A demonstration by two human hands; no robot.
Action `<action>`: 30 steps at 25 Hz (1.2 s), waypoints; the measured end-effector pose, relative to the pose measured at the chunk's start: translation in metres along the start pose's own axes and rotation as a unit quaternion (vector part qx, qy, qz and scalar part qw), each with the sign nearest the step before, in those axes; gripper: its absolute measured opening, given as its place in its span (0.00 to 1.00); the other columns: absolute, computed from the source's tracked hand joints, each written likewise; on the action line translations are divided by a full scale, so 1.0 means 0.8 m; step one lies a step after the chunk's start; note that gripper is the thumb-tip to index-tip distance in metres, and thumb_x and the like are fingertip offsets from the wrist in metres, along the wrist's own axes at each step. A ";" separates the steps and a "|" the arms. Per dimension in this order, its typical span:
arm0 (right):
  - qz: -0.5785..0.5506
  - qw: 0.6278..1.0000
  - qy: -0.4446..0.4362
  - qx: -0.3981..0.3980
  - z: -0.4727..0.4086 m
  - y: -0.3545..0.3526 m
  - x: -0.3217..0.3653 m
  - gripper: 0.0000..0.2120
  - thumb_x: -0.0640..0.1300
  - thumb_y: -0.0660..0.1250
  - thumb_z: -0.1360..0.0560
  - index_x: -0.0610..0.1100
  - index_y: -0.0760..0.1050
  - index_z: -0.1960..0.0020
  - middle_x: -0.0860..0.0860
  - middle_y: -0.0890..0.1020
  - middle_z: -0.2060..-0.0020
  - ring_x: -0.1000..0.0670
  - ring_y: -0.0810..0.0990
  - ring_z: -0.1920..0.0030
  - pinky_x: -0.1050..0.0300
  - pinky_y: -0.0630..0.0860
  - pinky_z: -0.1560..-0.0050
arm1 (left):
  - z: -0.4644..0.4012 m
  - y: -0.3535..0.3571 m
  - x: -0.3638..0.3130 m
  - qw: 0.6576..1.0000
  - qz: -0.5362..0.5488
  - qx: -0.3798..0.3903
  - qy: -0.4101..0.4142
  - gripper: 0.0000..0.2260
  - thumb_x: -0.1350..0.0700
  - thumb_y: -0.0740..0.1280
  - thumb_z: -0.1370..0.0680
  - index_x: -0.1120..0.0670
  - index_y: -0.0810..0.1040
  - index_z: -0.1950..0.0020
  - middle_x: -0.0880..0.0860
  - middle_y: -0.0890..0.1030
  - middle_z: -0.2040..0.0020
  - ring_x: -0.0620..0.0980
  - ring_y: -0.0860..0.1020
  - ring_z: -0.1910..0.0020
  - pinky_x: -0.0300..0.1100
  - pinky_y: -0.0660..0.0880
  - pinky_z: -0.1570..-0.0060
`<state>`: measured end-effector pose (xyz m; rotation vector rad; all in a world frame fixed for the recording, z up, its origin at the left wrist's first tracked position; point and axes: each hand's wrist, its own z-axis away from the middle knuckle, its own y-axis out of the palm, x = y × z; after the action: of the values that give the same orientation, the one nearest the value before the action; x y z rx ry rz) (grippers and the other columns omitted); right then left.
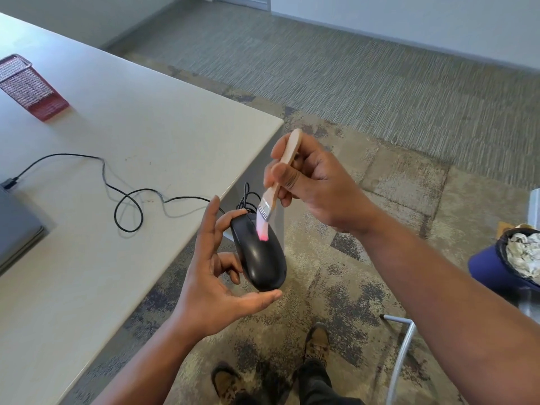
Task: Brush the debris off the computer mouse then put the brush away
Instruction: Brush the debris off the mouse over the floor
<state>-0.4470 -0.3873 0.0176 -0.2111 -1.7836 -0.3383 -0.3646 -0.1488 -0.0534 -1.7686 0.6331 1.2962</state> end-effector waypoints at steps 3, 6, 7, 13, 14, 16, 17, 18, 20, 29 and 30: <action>0.001 0.995 -0.056 -0.077 0.000 0.000 -0.009 0.07 0.33 0.64 0.18 0.42 0.69 0.45 0.41 0.82 0.55 0.47 0.78 0.64 0.55 0.79 0.62 | 0.001 -0.003 0.000 1.000 -0.004 -0.001 -0.008 0.67 0.51 0.88 0.38 0.41 0.45 0.12 0.51 0.68 0.18 0.62 0.85 0.64 0.64 0.82 0.65; -0.052 0.987 -0.068 -0.135 0.004 -0.004 -0.005 0.07 0.35 0.66 0.18 0.45 0.71 0.48 0.42 0.85 0.56 0.49 0.81 0.65 0.56 0.79 0.64 | -0.001 -0.005 0.000 1.000 -0.002 -0.007 -0.010 0.67 0.50 0.88 0.38 0.42 0.45 0.12 0.51 0.68 0.18 0.63 0.84 0.65 0.64 0.81 0.66; -0.085 0.985 -0.045 -0.143 0.006 -0.005 -0.001 0.06 0.38 0.68 0.19 0.46 0.72 0.50 0.43 0.86 0.59 0.49 0.81 0.68 0.57 0.77 0.67 | -0.002 -0.006 0.001 1.000 0.001 -0.009 -0.009 0.67 0.51 0.88 0.38 0.43 0.45 0.12 0.51 0.68 0.18 0.64 0.84 0.65 0.64 0.81 0.67; -0.159 0.961 0.167 -0.152 0.009 -0.009 0.000 0.11 0.44 0.77 0.24 0.47 0.74 0.57 0.45 0.83 0.67 0.54 0.76 0.75 0.65 0.70 0.78 | -0.005 -0.004 0.000 1.000 -0.006 -0.012 0.001 0.66 0.50 0.88 0.37 0.41 0.45 0.12 0.50 0.68 0.18 0.61 0.84 0.65 0.61 0.81 0.68; -0.137 0.963 0.165 -0.162 0.008 -0.007 -0.003 0.10 0.43 0.75 0.22 0.46 0.73 0.55 0.46 0.82 0.67 0.54 0.76 0.75 0.63 0.71 0.77 | -0.006 -0.004 0.000 1.000 -0.010 -0.010 0.003 0.66 0.51 0.88 0.37 0.41 0.45 0.12 0.51 0.68 0.18 0.60 0.83 0.65 0.58 0.81 0.67; 0.013 0.977 0.087 -0.196 0.007 -0.006 -0.008 0.07 0.41 0.72 0.20 0.44 0.74 0.52 0.46 0.82 0.67 0.51 0.79 0.72 0.59 0.76 0.73 | -0.007 -0.003 0.000 1.000 -0.022 -0.006 0.006 0.67 0.52 0.88 0.38 0.42 0.45 0.12 0.51 0.68 0.18 0.59 0.83 0.66 0.55 0.81 0.66; 0.087 0.974 0.026 -0.206 0.008 -0.006 -0.010 0.05 0.41 0.71 0.19 0.43 0.75 0.51 0.47 0.82 0.66 0.50 0.81 0.70 0.57 0.78 0.70 | -0.007 -0.004 0.000 1.000 -0.026 -0.004 0.006 0.67 0.52 0.88 0.38 0.43 0.45 0.12 0.51 0.68 0.18 0.59 0.83 0.66 0.55 0.81 0.66; 0.121 0.971 -0.024 -0.204 0.008 -0.006 -0.010 0.04 0.40 0.71 0.19 0.42 0.76 0.51 0.47 0.82 0.66 0.49 0.82 0.68 0.54 0.81 0.66 | -0.007 -0.003 0.000 1.000 -0.028 -0.004 0.006 0.67 0.52 0.88 0.38 0.43 0.44 0.12 0.51 0.68 0.18 0.59 0.83 0.66 0.54 0.81 0.65; 0.087 0.980 -0.061 -0.167 0.013 -0.008 -0.005 0.02 0.37 0.70 0.19 0.39 0.78 0.49 0.41 0.84 0.60 0.47 0.84 0.62 0.52 0.83 0.59 | -0.008 -0.004 0.000 1.000 -0.026 -0.007 0.006 0.66 0.51 0.87 0.37 0.42 0.45 0.12 0.50 0.68 0.18 0.59 0.83 0.67 0.54 0.81 0.66; 0.188 0.981 0.041 0.026 0.030 -0.038 0.029 0.05 0.32 0.66 0.33 0.39 0.77 0.59 0.41 0.84 0.61 0.43 0.79 0.62 0.50 0.73 0.62 | -0.011 -0.006 0.003 1.000 -0.026 -0.011 0.002 0.66 0.51 0.87 0.37 0.42 0.44 0.12 0.49 0.68 0.18 0.58 0.85 0.65 0.58 0.81 0.67; 0.195 0.980 0.036 0.017 0.029 -0.040 0.030 0.05 0.32 0.66 0.33 0.40 0.77 0.60 0.42 0.84 0.61 0.42 0.80 0.61 0.49 0.74 0.61 | -0.011 -0.006 0.003 1.000 -0.028 -0.010 0.001 0.66 0.51 0.87 0.37 0.42 0.44 0.12 0.48 0.68 0.18 0.58 0.85 0.65 0.59 0.81 0.66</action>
<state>-0.4838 -0.4103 0.0323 -0.5084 -1.6307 -0.0342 -0.3556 -0.1534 -0.0533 -1.7928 0.5701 1.2668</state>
